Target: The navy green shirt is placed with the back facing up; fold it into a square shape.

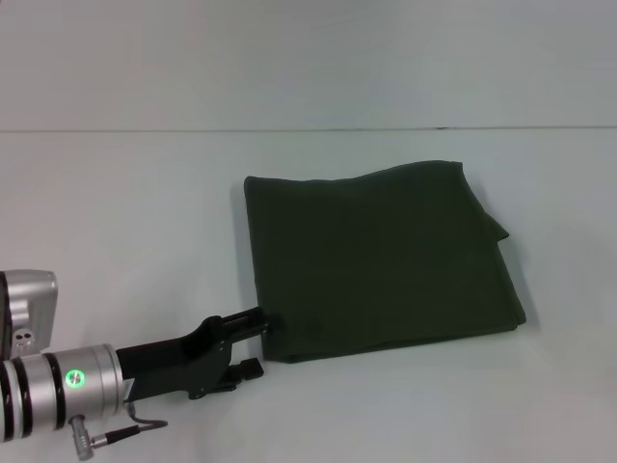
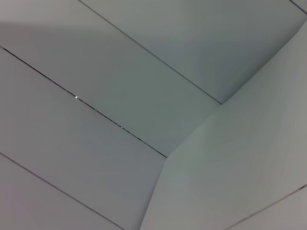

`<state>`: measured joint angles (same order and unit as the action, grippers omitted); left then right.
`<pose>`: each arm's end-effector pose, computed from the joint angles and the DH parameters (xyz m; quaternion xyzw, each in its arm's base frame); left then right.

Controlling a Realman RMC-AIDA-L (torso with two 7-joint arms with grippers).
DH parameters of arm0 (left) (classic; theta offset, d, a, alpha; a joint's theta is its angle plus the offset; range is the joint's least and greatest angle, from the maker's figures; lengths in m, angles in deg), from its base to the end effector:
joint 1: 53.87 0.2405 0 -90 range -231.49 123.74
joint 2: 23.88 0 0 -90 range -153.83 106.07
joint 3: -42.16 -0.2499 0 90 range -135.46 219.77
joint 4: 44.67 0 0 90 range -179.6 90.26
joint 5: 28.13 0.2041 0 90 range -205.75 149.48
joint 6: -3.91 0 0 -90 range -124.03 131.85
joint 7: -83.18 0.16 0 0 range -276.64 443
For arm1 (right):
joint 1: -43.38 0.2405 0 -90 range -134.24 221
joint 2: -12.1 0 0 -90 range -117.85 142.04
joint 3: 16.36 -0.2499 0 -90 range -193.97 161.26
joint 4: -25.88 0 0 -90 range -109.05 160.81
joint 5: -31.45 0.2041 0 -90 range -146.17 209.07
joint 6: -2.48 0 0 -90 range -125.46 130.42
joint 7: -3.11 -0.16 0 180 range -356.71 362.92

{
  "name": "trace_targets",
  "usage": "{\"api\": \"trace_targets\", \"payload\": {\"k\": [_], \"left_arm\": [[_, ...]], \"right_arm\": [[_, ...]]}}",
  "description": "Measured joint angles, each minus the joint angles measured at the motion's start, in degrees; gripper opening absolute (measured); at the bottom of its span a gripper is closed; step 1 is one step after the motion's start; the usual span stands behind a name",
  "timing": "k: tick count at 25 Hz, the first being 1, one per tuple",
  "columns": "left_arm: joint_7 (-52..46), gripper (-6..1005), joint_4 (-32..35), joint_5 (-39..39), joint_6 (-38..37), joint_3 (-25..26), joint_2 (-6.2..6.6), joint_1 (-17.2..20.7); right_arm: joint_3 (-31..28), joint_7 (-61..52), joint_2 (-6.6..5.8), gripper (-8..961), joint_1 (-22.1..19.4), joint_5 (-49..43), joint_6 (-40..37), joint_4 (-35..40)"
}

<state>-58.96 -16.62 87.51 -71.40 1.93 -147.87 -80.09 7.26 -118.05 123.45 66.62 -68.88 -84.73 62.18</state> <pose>-0.2831 0.2985 -0.0768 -0.5866 -0.7656 -0.2637 0.0139 0.3118 0.3353 0.1098 -0.6738 0.5524 0.4474 0.2019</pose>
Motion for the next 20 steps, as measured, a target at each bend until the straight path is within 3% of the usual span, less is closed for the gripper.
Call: {"api": "trace_targets", "payload": {"k": [9,20], "left_arm": [[0.1,811,-2.9,-0.1,3.3,-0.3,-0.11,-2.4],[0.3,557,-3.0,-0.2,3.6,-0.3,-0.14,-2.5]], "right_arm": [[-0.7,0.1,0.06,727,-0.2,0.1,-0.1,-0.9],[-1.5,0.1,0.01,727,-0.5,0.1,-0.1,-1.5]]}}
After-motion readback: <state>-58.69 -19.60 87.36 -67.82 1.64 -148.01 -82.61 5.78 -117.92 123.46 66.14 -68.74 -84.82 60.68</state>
